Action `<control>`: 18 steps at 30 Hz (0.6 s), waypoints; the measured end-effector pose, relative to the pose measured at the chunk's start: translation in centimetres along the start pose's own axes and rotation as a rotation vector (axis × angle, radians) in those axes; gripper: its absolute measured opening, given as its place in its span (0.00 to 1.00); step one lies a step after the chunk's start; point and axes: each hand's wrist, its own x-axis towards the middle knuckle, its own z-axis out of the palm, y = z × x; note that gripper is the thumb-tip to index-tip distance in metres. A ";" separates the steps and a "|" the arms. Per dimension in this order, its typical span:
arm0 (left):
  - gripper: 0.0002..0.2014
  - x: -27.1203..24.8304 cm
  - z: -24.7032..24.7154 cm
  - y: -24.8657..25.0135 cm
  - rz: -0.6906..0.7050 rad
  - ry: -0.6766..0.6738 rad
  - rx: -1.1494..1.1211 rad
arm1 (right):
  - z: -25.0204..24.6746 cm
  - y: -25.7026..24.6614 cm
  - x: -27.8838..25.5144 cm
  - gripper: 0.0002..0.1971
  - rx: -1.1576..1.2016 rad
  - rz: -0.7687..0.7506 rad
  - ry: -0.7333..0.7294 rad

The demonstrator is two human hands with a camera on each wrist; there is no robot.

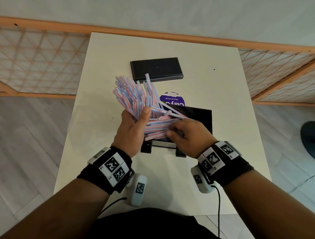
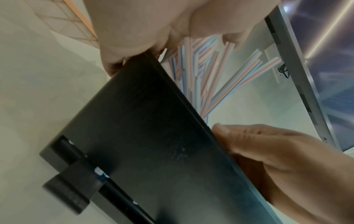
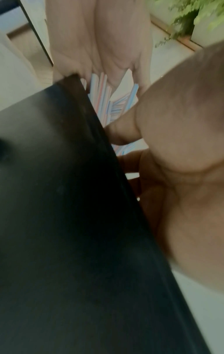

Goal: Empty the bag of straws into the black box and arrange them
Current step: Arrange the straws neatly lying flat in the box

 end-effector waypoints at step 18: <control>0.45 0.0 1.2 1.2 -0.091 0.074 0.245 | -0.7 -2.5 2.2 0.21 -0.098 -0.071 -0.320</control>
